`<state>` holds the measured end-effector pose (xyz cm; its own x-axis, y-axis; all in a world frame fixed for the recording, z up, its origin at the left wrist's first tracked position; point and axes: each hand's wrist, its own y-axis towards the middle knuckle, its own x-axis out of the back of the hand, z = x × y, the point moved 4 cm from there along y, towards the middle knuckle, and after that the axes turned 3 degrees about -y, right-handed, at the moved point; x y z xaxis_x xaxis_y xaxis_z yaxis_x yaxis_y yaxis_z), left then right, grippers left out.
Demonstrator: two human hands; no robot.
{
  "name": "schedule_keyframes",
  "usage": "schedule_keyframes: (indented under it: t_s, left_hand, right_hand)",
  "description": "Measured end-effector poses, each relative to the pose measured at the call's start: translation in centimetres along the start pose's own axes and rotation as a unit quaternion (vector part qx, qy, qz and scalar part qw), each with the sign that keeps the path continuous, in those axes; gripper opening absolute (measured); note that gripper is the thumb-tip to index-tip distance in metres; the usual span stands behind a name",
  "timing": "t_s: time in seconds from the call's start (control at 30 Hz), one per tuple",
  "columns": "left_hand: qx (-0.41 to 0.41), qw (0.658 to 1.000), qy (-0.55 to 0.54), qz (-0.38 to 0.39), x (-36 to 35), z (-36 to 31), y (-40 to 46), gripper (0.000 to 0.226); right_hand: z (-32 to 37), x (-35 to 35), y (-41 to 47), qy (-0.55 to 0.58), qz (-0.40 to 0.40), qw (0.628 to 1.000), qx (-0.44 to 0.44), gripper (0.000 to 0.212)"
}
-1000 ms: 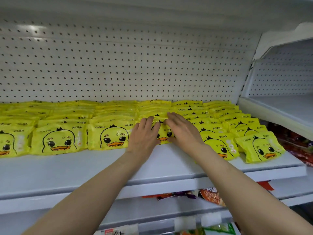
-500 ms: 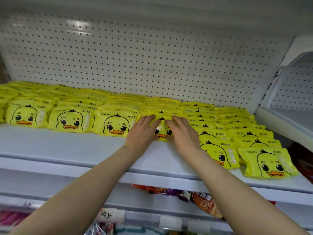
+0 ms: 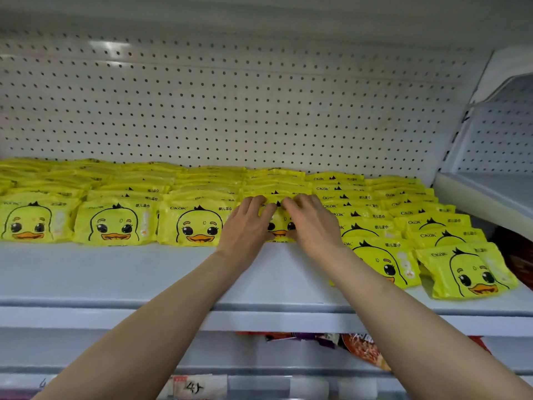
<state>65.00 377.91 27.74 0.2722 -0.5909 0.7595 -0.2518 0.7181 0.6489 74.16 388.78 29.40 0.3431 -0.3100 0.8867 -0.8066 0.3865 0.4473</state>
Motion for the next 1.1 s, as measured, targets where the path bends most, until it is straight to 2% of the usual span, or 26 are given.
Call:
schedule_keyframes:
  t_s: [0.2, 0.4, 0.57, 0.73, 0.87, 0.97, 1.1]
  left_hand:
    - [-0.016, 1.000, 0.012, -0.021, 0.1, 0.2, -0.1, 0.068]
    - [-0.010, 1.000, -0.002, 0.000, 0.3, 0.2, -0.1, 0.070]
    - [0.011, 1.000, -0.023, 0.003, 1.0, -0.7, -0.2, 0.068]
    - [0.001, 0.995, -0.096, 0.005, 1.8, -4.8, 0.3, 0.069]
    - [-0.014, 0.979, -0.185, 0.082, 1.6, -9.7, 0.6, 0.076]
    - [-0.034, 0.970, -0.200, 0.131, 1.0, -12.6, 0.6, 0.079]
    - [-0.018, 0.968, -0.187, 0.169, 0.6, -14.2, 0.5, 0.081]
  right_hand:
    - [-0.1, 0.0, -0.3, 0.017, 0.023, 1.000, -0.005, 0.067]
    - [-0.5, 0.2, -0.1, 0.030, 0.020, 0.999, -0.003, 0.065]
    - [-2.0, 1.3, -1.1, 0.101, 0.027, 0.994, -0.003, 0.060]
    - [-6.8, 3.4, -4.2, 0.170, 0.012, 0.984, -0.048, 0.068]
    - [-11.6, 4.4, -7.1, 0.184, 0.024, 0.980, -0.071, 0.071]
    - [-13.8, 4.3, -8.8, 0.190, 0.051, 0.979, -0.057, 0.072]
    - [-14.8, 4.0, -9.7, 0.191, 0.078, 0.979, 0.003, 0.075]
